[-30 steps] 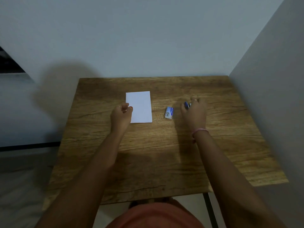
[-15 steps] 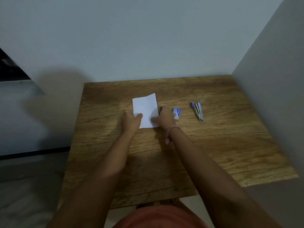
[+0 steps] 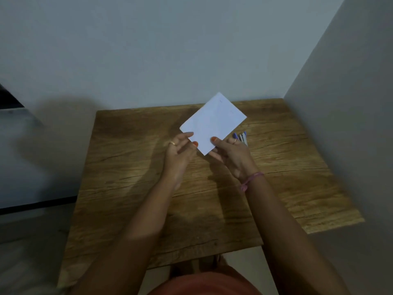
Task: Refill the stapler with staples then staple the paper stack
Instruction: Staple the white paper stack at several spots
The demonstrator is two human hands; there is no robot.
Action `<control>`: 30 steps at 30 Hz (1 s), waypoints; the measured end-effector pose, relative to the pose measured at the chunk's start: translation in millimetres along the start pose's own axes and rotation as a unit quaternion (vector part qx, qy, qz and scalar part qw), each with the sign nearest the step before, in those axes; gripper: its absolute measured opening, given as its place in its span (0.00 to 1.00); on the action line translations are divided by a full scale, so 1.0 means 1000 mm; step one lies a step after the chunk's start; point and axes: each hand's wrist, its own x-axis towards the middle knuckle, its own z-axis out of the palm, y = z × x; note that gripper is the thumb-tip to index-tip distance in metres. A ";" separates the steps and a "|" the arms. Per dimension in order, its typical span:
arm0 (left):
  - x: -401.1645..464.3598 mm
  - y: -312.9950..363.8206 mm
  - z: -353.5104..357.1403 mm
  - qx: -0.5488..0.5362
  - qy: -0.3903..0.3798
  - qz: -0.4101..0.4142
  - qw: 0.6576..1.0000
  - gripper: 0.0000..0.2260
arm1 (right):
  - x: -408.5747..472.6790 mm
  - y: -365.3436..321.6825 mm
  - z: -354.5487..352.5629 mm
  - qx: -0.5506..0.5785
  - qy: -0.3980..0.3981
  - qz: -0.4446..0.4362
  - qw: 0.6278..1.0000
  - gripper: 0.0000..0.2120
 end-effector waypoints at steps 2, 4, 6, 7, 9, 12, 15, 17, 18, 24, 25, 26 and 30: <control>0.000 0.001 0.015 0.001 -0.026 0.002 1.000 0.14 | -0.005 -0.006 -0.008 0.009 -0.011 -0.004 1.000 0.10; 0.002 0.003 0.026 0.011 -0.025 0.007 1.000 0.15 | -0.007 -0.011 -0.017 0.004 -0.021 -0.008 1.000 0.10; 0.002 0.002 0.035 0.028 -0.023 0.006 0.999 0.15 | -0.008 -0.016 -0.030 -0.002 -0.027 -0.007 1.000 0.09; 0.002 0.001 0.040 0.036 -0.022 0.008 0.999 0.15 | -0.008 -0.019 -0.036 -0.013 -0.030 -0.004 0.999 0.09; -0.001 -0.001 0.048 0.040 -0.013 0.012 0.999 0.15 | -0.008 -0.023 -0.048 -0.055 -0.046 0.003 0.997 0.09; -0.003 -0.005 0.055 0.036 0.013 0.025 0.999 0.15 | -0.003 -0.027 -0.069 -0.176 -0.026 -0.023 0.984 0.12; -0.003 -0.005 0.052 0.053 0.031 0.043 0.997 0.16 | 0.015 -0.022 -0.097 -0.315 0.081 -0.066 0.943 0.14; -0.004 -0.004 0.051 0.061 0.041 0.053 0.996 0.16 | 0.029 -0.014 -0.112 -0.373 0.156 -0.082 0.911 0.12; -0.004 -0.004 0.051 0.064 0.049 0.056 0.995 0.17 | 0.035 -0.011 -0.116 -0.396 0.179 -0.089 0.896 0.11; -0.004 -0.004 0.055 0.054 0.059 0.049 0.996 0.19 | 0.061 -0.003 -0.100 -0.488 0.184 -0.138 0.842 0.23; -0.004 -0.003 0.056 0.057 0.056 0.050 0.996 0.20 | 0.064 -0.004 -0.097 -0.507 0.178 -0.139 0.832 0.22; -0.005 -0.002 0.057 0.056 0.053 0.051 0.996 0.20 | 0.068 -0.006 -0.094 -0.532 0.169 -0.136 0.819 0.20; -0.004 0.000 0.061 0.014 0.054 0.056 0.997 0.20 | 0.074 -0.015 -0.094 -0.597 0.145 -0.097 0.783 0.16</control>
